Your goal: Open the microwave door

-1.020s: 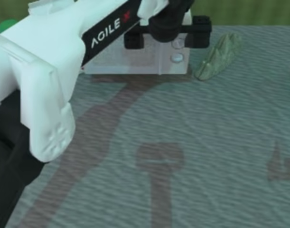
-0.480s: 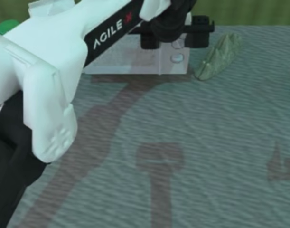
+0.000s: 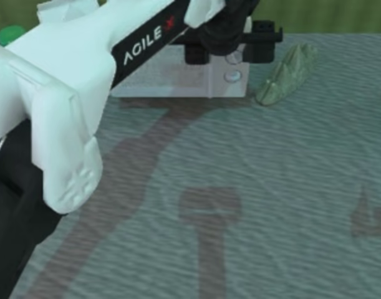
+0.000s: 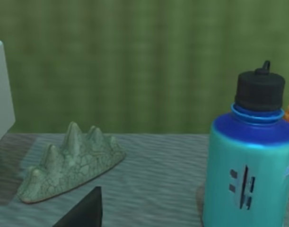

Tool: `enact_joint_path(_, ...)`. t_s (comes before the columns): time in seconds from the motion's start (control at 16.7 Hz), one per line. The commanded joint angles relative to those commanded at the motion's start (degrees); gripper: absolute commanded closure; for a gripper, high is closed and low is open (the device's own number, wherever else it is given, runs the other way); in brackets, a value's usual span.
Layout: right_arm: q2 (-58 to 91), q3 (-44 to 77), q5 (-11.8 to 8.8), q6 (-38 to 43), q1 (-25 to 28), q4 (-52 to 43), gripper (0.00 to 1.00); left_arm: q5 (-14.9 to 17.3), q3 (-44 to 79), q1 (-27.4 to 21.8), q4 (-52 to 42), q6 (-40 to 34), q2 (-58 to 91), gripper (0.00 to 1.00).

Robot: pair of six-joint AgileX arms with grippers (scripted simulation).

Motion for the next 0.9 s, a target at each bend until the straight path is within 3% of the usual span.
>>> enact_joint_path(0.54, 0.0, 0.0, 0.0, 0.0, 0.0, 0.0, 0.00, -2.0, -14.2, 0.2, 6.0, -1.2, -7.1, 1.00)
enact_joint_path(0.9, 0.0, 0.0, 0.0, 0.0, 0.0, 0.0, 0.00, -2.1, -15.0, 0.2, 6.4, -1.3, -7.6, 1.00)
